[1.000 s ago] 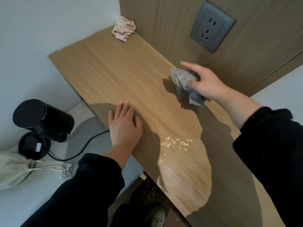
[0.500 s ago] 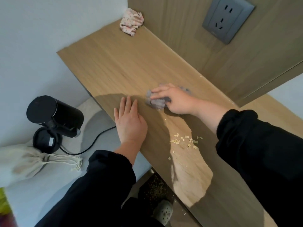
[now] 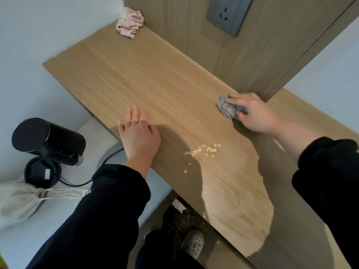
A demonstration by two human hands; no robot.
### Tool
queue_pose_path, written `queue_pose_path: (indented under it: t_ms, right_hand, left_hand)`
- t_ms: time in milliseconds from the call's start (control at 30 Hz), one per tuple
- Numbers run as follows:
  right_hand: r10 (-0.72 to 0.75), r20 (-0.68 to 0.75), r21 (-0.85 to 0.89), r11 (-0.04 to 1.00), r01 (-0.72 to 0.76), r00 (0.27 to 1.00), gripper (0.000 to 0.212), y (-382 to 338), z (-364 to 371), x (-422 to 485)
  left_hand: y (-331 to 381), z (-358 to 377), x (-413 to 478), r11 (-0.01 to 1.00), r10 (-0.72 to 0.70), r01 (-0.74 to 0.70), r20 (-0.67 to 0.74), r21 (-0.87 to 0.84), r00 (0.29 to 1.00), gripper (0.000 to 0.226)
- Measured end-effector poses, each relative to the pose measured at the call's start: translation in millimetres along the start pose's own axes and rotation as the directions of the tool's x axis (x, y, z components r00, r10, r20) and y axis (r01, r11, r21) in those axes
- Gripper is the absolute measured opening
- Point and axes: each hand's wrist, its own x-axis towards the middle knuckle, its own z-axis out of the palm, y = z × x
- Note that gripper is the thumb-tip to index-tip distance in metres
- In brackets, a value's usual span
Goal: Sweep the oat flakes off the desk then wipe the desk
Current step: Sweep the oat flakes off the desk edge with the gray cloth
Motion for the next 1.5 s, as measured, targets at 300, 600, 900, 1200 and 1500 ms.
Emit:
queue_pose_path:
  t_ms: [300,600,900,1200,1500]
  right_hand:
    - [0.074,-0.003,0.124,0.99,-0.073,0.997,0.05,-65,38,-51]
    - [0.313,-0.056,-0.212,0.924,-0.317,0.948,0.05,-10,13,-108]
    - [0.405,-0.181,0.091,0.914,-0.395,0.896,0.057,-75,63,-85]
    - [0.285,-0.005,0.498,0.832,-0.245,0.958,0.057,-125,71,-74]
    - [0.106,0.228,0.531,0.82,-0.215,0.968,0.052,-151,73,-122]
  left_hand:
    - [2,-2,1,0.987,0.101,-0.111,0.089,0.12,0.991,0.057]
    - [-10,2,8,0.85,0.397,-0.443,0.209,0.284,0.894,0.062]
    - [-13,3,12,0.845,0.463,-0.497,0.196,0.198,0.864,0.06]
    - [-9,0,12,0.863,0.434,-0.474,0.225,0.176,0.872,0.06]
    - [-9,0,10,0.872,0.445,-0.471,0.182,0.136,0.877,0.059]
